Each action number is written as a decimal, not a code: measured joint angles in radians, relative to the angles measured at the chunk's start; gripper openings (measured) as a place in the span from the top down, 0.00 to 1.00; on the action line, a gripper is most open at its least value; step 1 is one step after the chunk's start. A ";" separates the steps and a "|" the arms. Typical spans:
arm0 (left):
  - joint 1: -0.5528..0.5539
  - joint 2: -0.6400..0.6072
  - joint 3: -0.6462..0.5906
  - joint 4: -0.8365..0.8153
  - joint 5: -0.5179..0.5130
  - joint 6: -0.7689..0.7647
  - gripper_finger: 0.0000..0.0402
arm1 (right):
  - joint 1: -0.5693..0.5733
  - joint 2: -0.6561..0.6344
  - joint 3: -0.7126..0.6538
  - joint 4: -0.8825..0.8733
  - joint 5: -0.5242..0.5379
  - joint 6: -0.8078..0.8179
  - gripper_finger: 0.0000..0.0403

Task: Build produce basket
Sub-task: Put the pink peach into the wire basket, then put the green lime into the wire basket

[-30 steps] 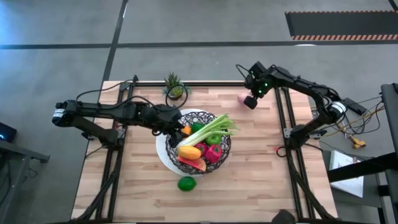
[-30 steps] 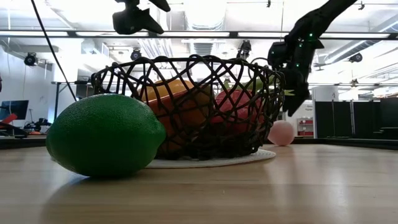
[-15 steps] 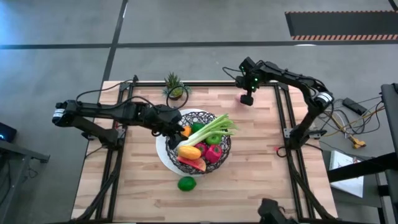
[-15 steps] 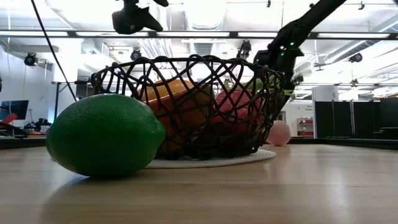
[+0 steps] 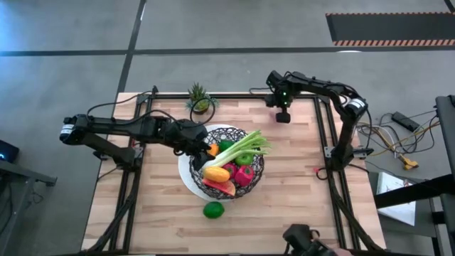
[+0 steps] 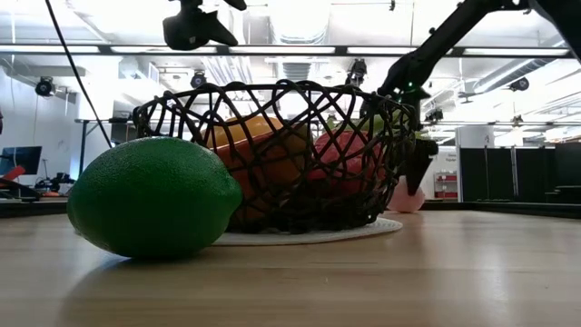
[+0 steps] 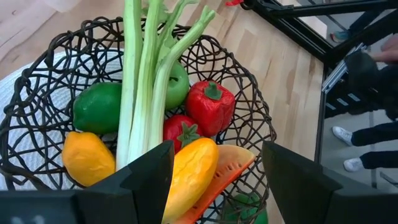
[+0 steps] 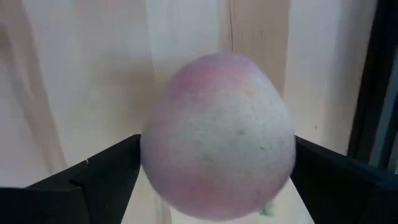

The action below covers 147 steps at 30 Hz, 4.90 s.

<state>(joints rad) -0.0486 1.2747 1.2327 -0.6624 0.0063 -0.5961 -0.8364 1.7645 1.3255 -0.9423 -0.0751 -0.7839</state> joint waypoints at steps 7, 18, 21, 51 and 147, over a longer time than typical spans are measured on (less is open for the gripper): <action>0.000 0.000 0.000 0.000 0.000 -0.001 0.44 | 0.011 0.055 -0.002 0.032 0.024 0.061 0.11; 0.000 0.000 0.000 0.000 -0.001 -0.001 0.44 | 0.027 0.054 -0.011 0.061 0.021 0.140 0.28; 0.000 0.000 0.000 -0.001 -0.002 0.002 0.44 | 0.027 0.034 -0.012 0.045 0.019 0.211 0.28; 0.002 -0.029 -0.004 -0.076 -0.100 0.198 0.44 | 0.636 -0.731 -0.303 0.122 -0.246 1.632 0.28; 0.002 -0.455 -0.148 -0.237 -0.038 0.207 0.44 | 0.840 0.350 0.994 -0.222 0.258 1.313 0.19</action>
<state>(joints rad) -0.0471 0.8193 1.0845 -0.8996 -0.0314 -0.3888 0.0036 2.1150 2.3191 -1.1642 0.1825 0.5288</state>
